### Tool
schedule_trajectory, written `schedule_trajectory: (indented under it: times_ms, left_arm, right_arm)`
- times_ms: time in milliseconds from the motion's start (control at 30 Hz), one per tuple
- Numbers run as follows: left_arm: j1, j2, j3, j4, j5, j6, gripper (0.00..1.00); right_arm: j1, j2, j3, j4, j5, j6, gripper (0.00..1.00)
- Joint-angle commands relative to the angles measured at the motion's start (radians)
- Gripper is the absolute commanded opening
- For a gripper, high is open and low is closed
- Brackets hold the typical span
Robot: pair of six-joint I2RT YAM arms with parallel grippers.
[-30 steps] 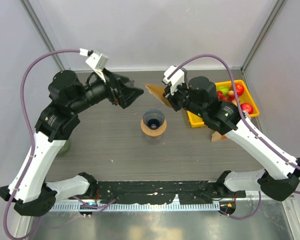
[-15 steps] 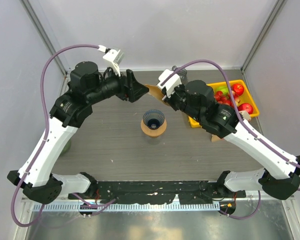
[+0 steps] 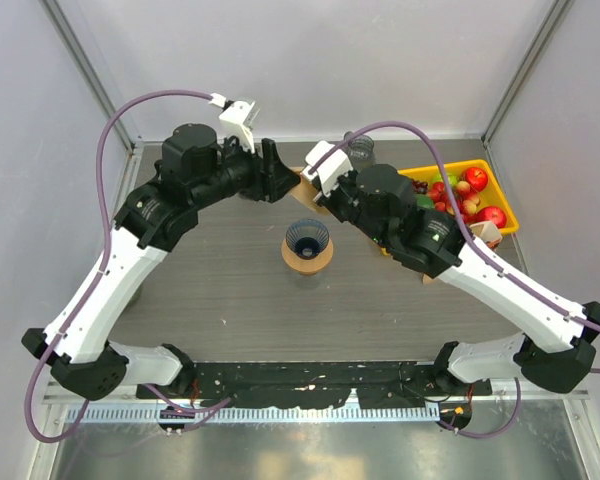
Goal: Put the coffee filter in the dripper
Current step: Place the coffee filter in the coffee dripper.
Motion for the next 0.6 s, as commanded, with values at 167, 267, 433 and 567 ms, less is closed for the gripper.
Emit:
schedule_trajectory:
  times_ms: [167,267,433,567]
  left_arm:
    - [-0.029,-0.097,-0.097,0.175,-0.247,-0.146,0.68]
    - [-0.042,-0.119,-0.138,0.206,-0.276,-0.145,0.68]
    - [-0.043,-0.106,-0.143,0.189,-0.316,-0.151,0.59]
    - [-0.043,-0.091,-0.137,0.191,-0.322,-0.168,0.59]
  right_arm:
    - [0.068,0.084,0.105,0.075,0.24,0.143,0.05]
    - [0.067,0.096,0.128,0.06,0.243,0.185,0.05]
    - [0.067,0.105,0.165,0.04,0.229,0.252,0.05]
    - [0.073,0.124,0.182,0.035,0.243,0.294,0.05]
